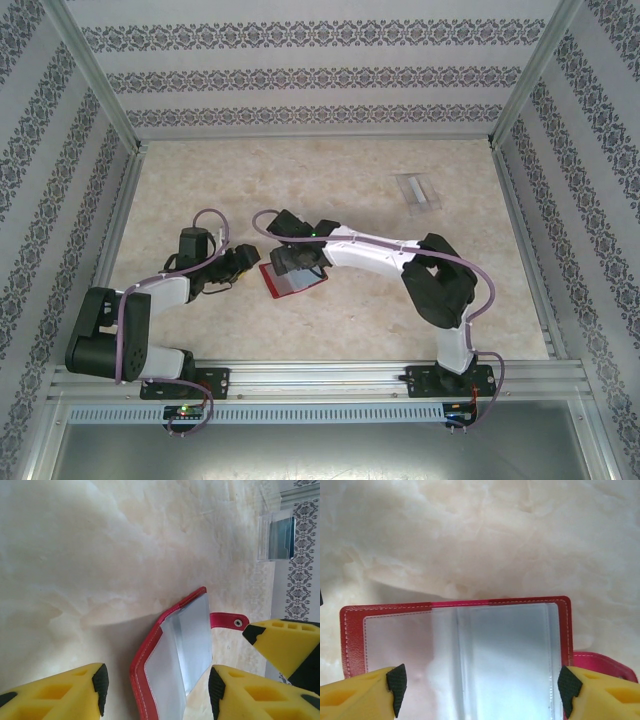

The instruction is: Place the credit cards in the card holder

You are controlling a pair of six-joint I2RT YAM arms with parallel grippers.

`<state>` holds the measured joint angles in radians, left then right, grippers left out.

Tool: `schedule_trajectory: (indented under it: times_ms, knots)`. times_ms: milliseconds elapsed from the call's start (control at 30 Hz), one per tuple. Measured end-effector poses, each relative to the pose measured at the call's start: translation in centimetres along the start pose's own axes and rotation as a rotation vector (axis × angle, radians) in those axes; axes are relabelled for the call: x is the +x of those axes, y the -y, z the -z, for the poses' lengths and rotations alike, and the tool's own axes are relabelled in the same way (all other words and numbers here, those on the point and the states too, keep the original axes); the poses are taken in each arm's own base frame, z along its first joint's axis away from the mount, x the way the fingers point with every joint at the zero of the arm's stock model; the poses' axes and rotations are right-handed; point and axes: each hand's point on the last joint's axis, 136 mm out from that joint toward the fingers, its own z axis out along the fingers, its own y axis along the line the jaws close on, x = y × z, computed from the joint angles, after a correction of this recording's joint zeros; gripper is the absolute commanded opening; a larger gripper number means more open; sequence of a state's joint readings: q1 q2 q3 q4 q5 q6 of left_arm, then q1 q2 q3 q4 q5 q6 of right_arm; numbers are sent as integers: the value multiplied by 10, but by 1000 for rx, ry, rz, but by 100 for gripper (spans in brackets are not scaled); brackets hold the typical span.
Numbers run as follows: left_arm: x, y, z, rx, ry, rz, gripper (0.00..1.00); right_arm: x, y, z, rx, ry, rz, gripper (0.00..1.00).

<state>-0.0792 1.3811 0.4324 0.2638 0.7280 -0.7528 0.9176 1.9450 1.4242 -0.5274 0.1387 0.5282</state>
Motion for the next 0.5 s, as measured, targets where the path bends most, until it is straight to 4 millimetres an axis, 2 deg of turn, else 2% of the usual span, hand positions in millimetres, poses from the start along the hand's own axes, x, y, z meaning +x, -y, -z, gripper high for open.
schedule_trajectory:
  times_ms: [133, 300, 500]
  knots:
    - [2, -3, 0, -15, -5, 10, 57, 17, 3, -8, -29, -56, 23, 75]
    - [0, -5, 2, -51, -7, 16, 60, 28, -5, -10, -80, -96, 65, 89]
    - [-8, -4, 11, -107, 22, 3, 60, 37, -8, -22, -62, -112, 134, 92]
